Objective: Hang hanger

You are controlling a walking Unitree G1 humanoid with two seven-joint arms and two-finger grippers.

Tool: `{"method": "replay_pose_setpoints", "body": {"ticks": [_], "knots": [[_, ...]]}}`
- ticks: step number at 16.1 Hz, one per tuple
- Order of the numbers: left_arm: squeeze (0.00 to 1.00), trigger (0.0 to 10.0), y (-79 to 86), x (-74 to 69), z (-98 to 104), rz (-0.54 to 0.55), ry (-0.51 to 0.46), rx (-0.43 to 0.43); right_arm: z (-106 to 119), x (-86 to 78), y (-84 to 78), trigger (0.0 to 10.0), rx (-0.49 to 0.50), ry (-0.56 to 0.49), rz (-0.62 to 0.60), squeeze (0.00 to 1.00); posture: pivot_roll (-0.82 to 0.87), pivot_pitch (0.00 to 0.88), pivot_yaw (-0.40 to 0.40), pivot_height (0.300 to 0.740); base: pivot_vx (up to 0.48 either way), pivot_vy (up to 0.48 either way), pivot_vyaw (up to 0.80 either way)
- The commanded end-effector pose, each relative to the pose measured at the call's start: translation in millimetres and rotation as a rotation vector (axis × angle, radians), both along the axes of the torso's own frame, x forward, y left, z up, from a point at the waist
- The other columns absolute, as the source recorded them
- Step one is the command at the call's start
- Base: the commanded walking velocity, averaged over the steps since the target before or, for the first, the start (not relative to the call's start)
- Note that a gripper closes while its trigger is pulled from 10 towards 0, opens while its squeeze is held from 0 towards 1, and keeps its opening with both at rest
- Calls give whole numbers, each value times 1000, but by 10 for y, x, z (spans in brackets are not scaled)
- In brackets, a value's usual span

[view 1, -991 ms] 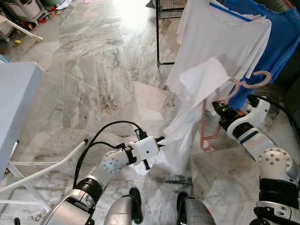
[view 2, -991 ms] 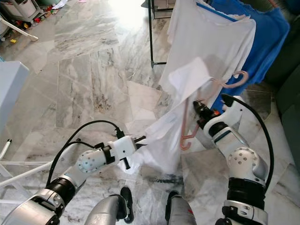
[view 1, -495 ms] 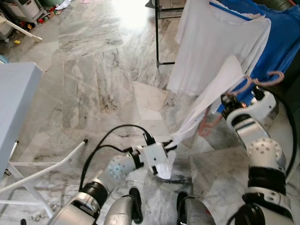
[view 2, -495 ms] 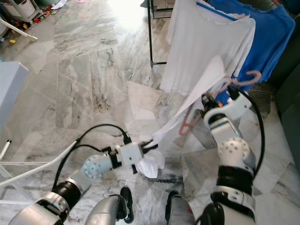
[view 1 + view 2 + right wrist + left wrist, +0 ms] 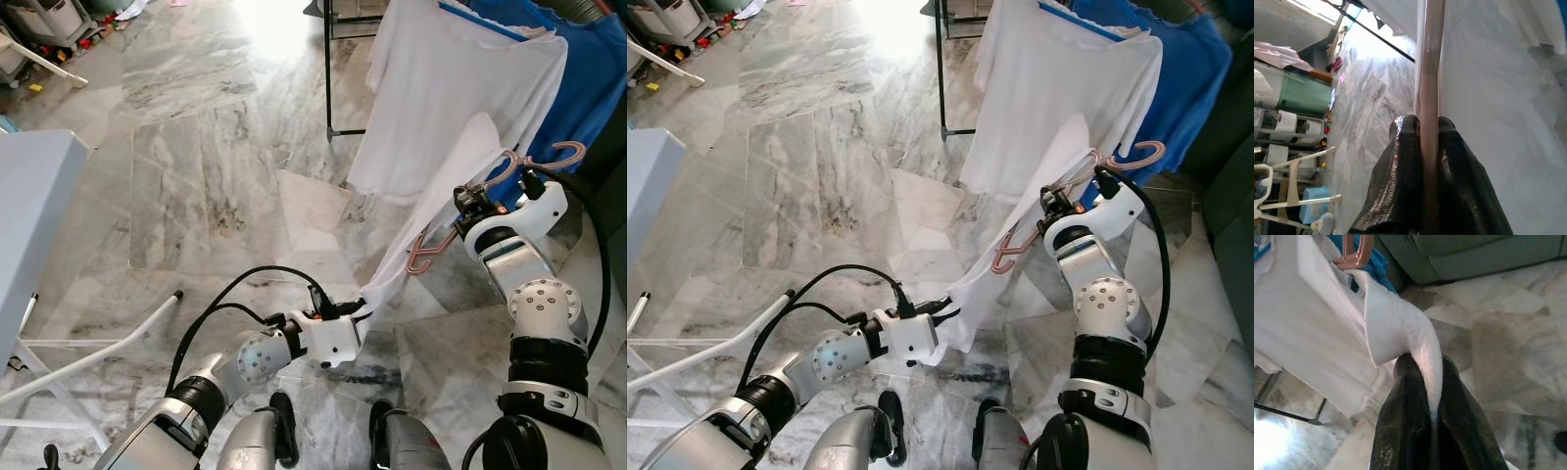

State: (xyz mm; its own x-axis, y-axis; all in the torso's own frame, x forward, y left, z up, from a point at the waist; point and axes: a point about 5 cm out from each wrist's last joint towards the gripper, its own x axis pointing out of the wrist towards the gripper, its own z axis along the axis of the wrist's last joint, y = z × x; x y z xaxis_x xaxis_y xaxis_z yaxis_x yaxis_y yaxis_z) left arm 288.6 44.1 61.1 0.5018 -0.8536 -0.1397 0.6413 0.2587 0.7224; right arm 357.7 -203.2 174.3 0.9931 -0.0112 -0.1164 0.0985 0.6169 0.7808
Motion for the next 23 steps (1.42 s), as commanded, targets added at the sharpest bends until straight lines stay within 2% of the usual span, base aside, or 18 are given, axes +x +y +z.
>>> {"method": "replay_pose_setpoints", "body": {"ticks": [1, 3, 5, 6, 10, 12, 14, 17, 19, 23], "knots": [[0, 10000, 83, -116, -179, -47, 7, 106, 163, 20, -78, 10000, 15, -66, -62, 0, -146, 254, 75, 740, 0, 0, 0], [0, 10000, 69, -109, -134, -61, -45, 97, 121, 30, -52, 10000, -41, -44, -59, 0, -148, 257, 78, 740, 0, 0, 0], [0, 10000, 29, -101, -59, -83, -116, 73, 77, 21, -71, 10000, -43, -33, -79, 0, -142, 260, 77, 740, 0, 0, 0], [0, 10000, -6, -82, 33, -94, -165, 33, 2, 7, -98, 10000, -119, -5, -95, 0, -142, 261, 77, 740, 0, 0, 0], [0, 10000, -133, -72, 338, -166, -242, -117, -349, -92, -166, 10000, -385, 114, -143, 0, -137, 273, 71, 740, 0, 0, 0], [0, 10000, -167, -87, 396, -185, -260, -147, -437, -120, -192, 10000, -420, 137, -165, 0, -134, 276, 72, 740, 0, 0, 0], [0, 10000, -159, -54, 422, -169, -264, -153, -491, -132, -199, 10000, -398, 149, -171, 0, -133, 279, 76, 740, 0, 0, 0], [0, 10000, -78, -14, 365, -138, -259, -112, -425, -108, -210, 10000, -321, 130, -158, 0, -134, 280, 77, 740, 0, 0, 0], [0, 10000, 38, 18, 239, -91, -248, -36, -280, -93, -185, 10000, -235, 97, -70, 0, -138, 282, 74, 740, 0, 0, 0], [0, 10000, 123, 7, 63, -52, -208, 51, -35, -107, -159, 10000, -127, 22, -17, 0, -152, 286, 71, 740, 0, 0, 0]]}}
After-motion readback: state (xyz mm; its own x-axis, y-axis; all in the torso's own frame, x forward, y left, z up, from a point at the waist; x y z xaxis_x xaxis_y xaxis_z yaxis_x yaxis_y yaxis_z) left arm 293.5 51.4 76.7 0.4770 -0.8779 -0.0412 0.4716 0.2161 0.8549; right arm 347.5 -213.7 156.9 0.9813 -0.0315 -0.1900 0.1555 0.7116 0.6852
